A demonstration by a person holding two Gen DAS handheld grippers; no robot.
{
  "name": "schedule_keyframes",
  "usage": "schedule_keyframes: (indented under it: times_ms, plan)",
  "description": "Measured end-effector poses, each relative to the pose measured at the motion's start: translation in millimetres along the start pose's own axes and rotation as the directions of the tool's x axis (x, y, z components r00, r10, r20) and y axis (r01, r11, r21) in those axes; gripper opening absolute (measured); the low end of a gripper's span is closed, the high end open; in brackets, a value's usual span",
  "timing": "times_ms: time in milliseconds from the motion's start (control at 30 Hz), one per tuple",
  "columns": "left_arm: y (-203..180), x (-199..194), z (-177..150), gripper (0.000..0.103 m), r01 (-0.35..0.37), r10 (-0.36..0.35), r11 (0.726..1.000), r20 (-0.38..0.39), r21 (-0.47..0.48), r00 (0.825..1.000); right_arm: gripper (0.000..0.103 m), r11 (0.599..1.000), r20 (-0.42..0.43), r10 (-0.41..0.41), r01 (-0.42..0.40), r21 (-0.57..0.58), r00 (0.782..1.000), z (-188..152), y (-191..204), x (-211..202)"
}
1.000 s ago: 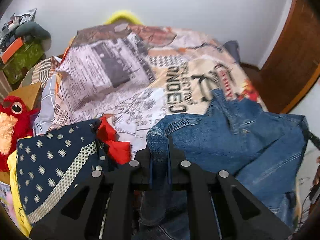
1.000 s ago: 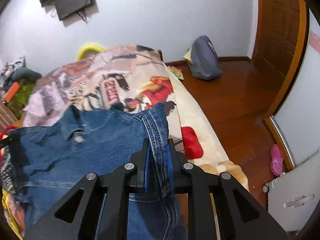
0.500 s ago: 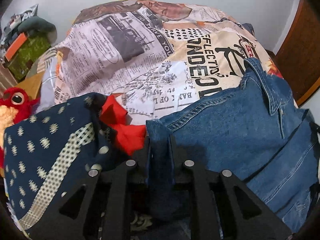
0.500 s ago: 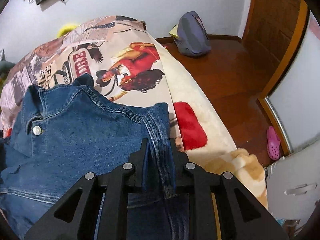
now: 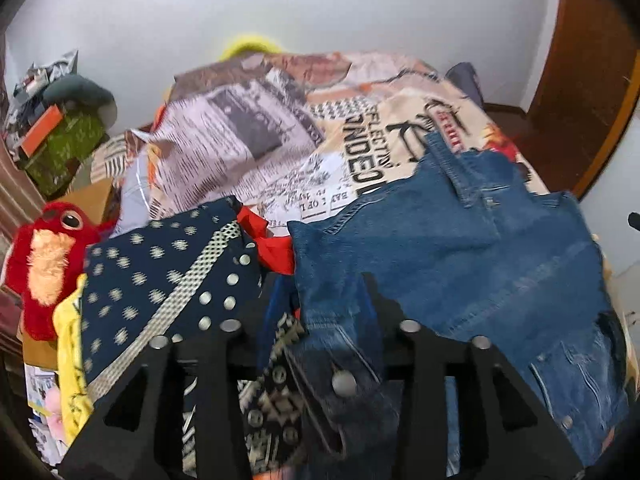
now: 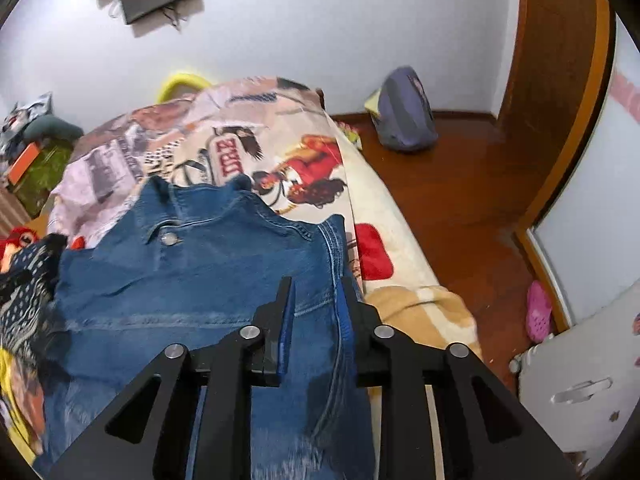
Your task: Fold large clothes
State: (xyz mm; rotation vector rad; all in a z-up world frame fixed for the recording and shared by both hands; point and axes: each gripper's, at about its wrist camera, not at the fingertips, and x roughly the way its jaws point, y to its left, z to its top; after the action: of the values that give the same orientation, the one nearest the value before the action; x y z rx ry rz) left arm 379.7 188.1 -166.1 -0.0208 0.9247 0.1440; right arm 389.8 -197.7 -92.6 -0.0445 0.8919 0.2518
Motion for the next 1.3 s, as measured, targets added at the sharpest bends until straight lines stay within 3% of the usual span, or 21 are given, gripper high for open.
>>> schedule_keyframes:
  times_ms: [100,167,267,333,400,500,700,1033,1200,1300]
  plan:
    - [-2,-31,-11,0.042,0.029,-0.029,1.0,0.026,-0.004,0.999,0.031,0.999,0.041,0.003,-0.001,-0.046,0.999,-7,8,-29]
    - [0,-48,-19,0.048,0.041,-0.04,0.999,0.037,-0.017,0.999,0.037,0.997,0.067,0.005,0.0,-0.073,0.998,-13,13,-46]
    - [3,-67,-34,0.061,0.051,-0.049,0.998,0.051,-0.032,0.997,0.046,0.994,0.101,0.008,0.003,-0.108,0.995,-24,20,-68]
    - [6,-78,-48,0.083,0.052,-0.05,0.998,0.051,-0.039,0.997,0.047,0.993,0.108,0.016,-0.003,-0.122,0.994,-32,22,-77]
    - [8,-85,-64,0.088,0.044,-0.042,0.998,0.052,-0.037,0.998,0.051,0.991,0.099,0.03,-0.017,-0.13,0.995,-42,23,-83]
    - [10,-88,-86,0.088,0.046,-0.046,0.998,0.017,-0.034,0.999,0.059,0.99,0.085,0.026,-0.014,-0.14,0.996,-59,22,-85]
    - [17,-74,-134,0.088,0.106,-0.117,0.988,-0.099,-0.11,0.988,0.059,0.991,0.015,-0.005,0.007,-0.137,1.0,-95,15,-77]
    - [9,-39,-191,0.088,0.221,-0.289,0.938,-0.251,-0.266,0.924,0.059,0.999,-0.138,-0.019,0.012,-0.048,0.99,-148,-17,-51]
    - [2,-33,-209,0.088,0.244,-0.329,0.917,-0.254,-0.315,0.91,0.059,0.999,-0.216,0.041,-0.035,0.031,0.976,-170,-31,-35]
    - [1,-32,-218,0.088,0.289,-0.39,0.883,-0.234,-0.37,0.891,0.059,0.996,-0.252,0.075,-0.062,0.057,0.965,-182,-34,-26]
